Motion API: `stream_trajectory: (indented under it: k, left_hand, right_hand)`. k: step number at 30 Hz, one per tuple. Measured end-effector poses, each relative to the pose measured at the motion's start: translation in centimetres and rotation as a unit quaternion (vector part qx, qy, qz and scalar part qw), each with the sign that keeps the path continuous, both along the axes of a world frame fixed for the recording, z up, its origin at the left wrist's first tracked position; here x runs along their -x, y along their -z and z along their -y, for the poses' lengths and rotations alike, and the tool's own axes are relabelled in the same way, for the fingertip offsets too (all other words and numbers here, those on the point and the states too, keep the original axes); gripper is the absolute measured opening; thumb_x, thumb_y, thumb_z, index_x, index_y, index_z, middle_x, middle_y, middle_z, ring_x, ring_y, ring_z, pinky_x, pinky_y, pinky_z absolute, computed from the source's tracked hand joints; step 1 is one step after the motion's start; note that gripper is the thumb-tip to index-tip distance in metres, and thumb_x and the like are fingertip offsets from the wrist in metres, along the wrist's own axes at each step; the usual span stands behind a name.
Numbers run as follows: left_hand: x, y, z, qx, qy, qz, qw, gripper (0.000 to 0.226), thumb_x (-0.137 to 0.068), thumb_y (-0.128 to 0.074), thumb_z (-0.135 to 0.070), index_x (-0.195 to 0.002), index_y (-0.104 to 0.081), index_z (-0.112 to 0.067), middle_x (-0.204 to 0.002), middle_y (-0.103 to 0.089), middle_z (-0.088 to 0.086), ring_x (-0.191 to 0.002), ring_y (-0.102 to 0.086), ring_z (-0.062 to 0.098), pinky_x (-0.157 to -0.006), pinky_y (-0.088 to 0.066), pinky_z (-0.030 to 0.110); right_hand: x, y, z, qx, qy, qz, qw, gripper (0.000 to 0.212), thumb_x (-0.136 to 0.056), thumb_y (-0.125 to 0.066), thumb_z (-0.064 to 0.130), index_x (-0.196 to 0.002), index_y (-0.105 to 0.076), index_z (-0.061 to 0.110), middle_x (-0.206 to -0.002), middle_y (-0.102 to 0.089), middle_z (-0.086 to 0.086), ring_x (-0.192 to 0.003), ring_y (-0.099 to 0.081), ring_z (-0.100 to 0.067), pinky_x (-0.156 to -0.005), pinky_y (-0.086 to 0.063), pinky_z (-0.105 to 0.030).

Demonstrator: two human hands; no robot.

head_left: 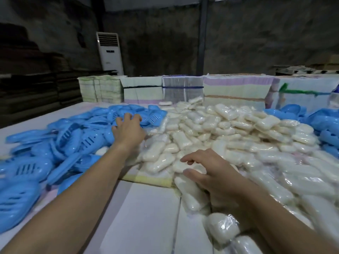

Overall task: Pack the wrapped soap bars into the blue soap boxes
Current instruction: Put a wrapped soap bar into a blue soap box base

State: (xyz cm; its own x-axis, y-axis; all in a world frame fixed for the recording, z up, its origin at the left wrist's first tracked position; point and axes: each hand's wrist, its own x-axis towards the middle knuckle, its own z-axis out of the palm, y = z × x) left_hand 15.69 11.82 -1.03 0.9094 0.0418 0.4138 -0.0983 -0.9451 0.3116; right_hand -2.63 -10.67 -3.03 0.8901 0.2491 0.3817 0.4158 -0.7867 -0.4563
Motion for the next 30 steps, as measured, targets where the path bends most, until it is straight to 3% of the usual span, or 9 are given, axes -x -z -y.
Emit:
stream_trajectory:
  k: [5,7,9,12,14,16,21,25,30]
  left_hand:
    - [-2.1,-0.4,-4.4,-0.101,-0.121,-0.164,0.974,0.051,-0.099,-0.05,-0.034,-0.146,-0.035,-0.022,-0.152,-0.035,0.016,-0.138,-0.033,0.042,-0.11,-0.03,0.054]
    - [-2.0,0.0,-4.9,-0.146,-0.118,-0.132,0.973,0.046,-0.098,-0.053,-0.034,-0.14,-0.041,-0.018,-0.143,-0.045,0.016,-0.132,-0.042,0.039,-0.107,-0.036,0.05]
    - [-1.8,0.1,-4.5,-0.161,-0.082,-0.052,0.982,0.039,-0.094,-0.057,-0.02,-0.131,-0.047,-0.016,-0.131,-0.052,0.015,-0.121,-0.048,0.036,-0.096,-0.043,0.048]
    - [-1.4,-0.1,-3.5,-0.088,-0.015,-0.014,0.996,0.039,-0.087,-0.054,0.002,-0.122,-0.049,-0.016,-0.118,-0.054,0.012,-0.096,-0.051,0.031,-0.071,-0.045,0.044]
    - [-1.3,0.0,-3.2,-0.098,-0.004,-0.05,0.994,0.041,-0.088,-0.052,0.002,-0.124,-0.049,-0.016,-0.116,-0.053,0.011,-0.095,-0.052,0.031,-0.074,-0.047,0.045]
    - [-1.4,0.5,-3.5,-0.154,-0.011,-0.09,0.984,0.038,-0.09,-0.05,-0.004,-0.125,-0.055,-0.017,-0.121,-0.057,0.01,-0.109,-0.053,0.032,-0.084,-0.05,0.044]
    - [-1.9,0.8,-4.4,-0.184,0.032,-0.088,0.978,0.029,-0.096,-0.053,-0.012,-0.116,-0.068,-0.026,-0.122,-0.055,0.006,-0.118,-0.045,0.033,-0.088,-0.043,0.042]
    - [-1.1,-0.7,-3.2,-0.138,0.096,-0.02,0.985,0.015,-0.095,-0.061,-0.031,-0.104,-0.068,-0.023,-0.117,-0.054,0.001,-0.118,-0.042,0.031,-0.095,-0.042,0.043]
    - [4.7,-1.7,2.8,0.065,0.291,0.069,0.952,0.011,-0.084,-0.069,-0.027,-0.082,-0.058,-0.026,-0.106,-0.05,-0.005,-0.108,-0.042,0.021,-0.092,-0.035,0.033]
  right_hand:
    - [-0.1,0.3,0.2,-0.008,0.001,0.009,1.0,0.03,-0.09,-0.065,0.035,-0.12,-0.062,0.035,-0.107,-0.059,0.016,-0.109,-0.044,-0.006,-0.09,-0.029,-0.006]
    - [-0.2,0.3,0.1,-0.002,-0.002,0.013,1.0,0.03,-0.09,-0.066,0.034,-0.119,-0.062,0.035,-0.107,-0.06,0.016,-0.109,-0.045,-0.007,-0.092,-0.03,-0.01]
    - [-0.2,0.3,0.2,-0.005,0.0,0.01,1.0,0.03,-0.09,-0.066,0.034,-0.119,-0.062,0.036,-0.107,-0.059,0.016,-0.108,-0.045,-0.007,-0.092,-0.029,-0.008]
    - [-0.2,0.3,0.4,-0.011,0.005,-0.002,1.0,0.029,-0.09,-0.066,0.033,-0.118,-0.062,0.036,-0.106,-0.058,0.018,-0.108,-0.044,-0.004,-0.091,-0.027,-0.004]
    - [-0.2,0.2,0.6,-0.03,0.012,-0.014,0.999,0.028,-0.09,-0.066,0.031,-0.117,-0.062,0.037,-0.104,-0.058,0.019,-0.109,-0.045,-0.002,-0.09,-0.028,-0.004]
    - [-0.3,0.2,0.8,-0.042,0.02,-0.023,0.999,0.027,-0.09,-0.067,0.029,-0.115,-0.063,0.038,-0.102,-0.058,0.02,-0.109,-0.045,-0.003,-0.088,-0.03,-0.007]
    - [-0.5,0.2,1.0,-0.047,0.019,-0.039,0.998,0.024,-0.09,-0.066,0.03,-0.109,-0.06,0.044,-0.103,-0.059,0.019,-0.108,-0.046,-0.003,-0.091,-0.035,-0.017]
    - [-0.7,0.2,1.1,-0.056,0.026,-0.025,0.998,0.025,-0.089,-0.068,0.027,-0.102,-0.059,0.046,-0.102,-0.061,0.018,-0.106,-0.048,-0.002,-0.09,-0.035,-0.015]
    - [-0.8,-0.5,2.1,-0.135,0.092,0.073,0.984,0.019,-0.085,-0.07,0.015,-0.095,-0.071,0.031,-0.092,-0.067,0.015,-0.093,-0.058,-0.008,-0.078,-0.039,-0.019]
